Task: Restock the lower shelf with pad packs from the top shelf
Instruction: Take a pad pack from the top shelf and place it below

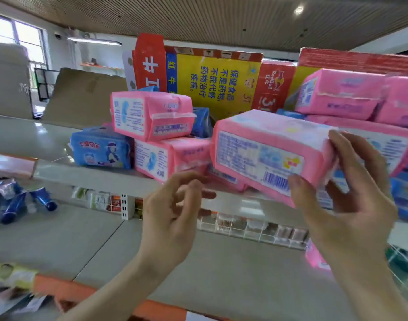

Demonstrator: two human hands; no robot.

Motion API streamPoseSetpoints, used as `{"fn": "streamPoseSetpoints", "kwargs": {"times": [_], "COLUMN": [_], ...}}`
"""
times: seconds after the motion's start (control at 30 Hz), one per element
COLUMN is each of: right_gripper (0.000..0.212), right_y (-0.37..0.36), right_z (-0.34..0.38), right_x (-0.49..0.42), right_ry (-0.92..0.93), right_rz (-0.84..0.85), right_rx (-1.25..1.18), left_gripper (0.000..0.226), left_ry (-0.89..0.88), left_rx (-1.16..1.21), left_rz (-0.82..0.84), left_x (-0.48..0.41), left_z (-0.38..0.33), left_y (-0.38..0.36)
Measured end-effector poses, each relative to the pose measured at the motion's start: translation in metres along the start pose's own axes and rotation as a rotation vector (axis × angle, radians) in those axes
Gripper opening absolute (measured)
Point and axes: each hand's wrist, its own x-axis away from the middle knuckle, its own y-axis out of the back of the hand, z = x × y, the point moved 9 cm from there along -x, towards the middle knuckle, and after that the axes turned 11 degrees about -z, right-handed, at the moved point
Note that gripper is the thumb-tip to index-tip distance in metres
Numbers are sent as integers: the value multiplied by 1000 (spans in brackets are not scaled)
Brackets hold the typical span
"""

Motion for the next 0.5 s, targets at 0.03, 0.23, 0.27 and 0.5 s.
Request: {"fn": "streamPoseSetpoints", "kwargs": {"times": [0.03, 0.23, 0.27, 0.5], "right_gripper": [68, 72, 73, 86], "right_y": [13, 87, 97, 162], "right_z": [5, 6, 2, -48], "right_x": [6, 34, 41, 112], "right_ry": [16, 45, 29, -479], "right_rz": [21, 143, 171, 413], "right_rx": [-21, -39, -72, -281], "left_gripper": [38, 57, 56, 46], "left_ry": [67, 723, 797, 989], "left_rx": [14, 224, 262, 164], "left_rz": [0, 115, 169, 276], "left_x": [7, 74, 88, 178], "left_z": [2, 26, 26, 33], "left_y": [-7, -63, -74, -112]}}
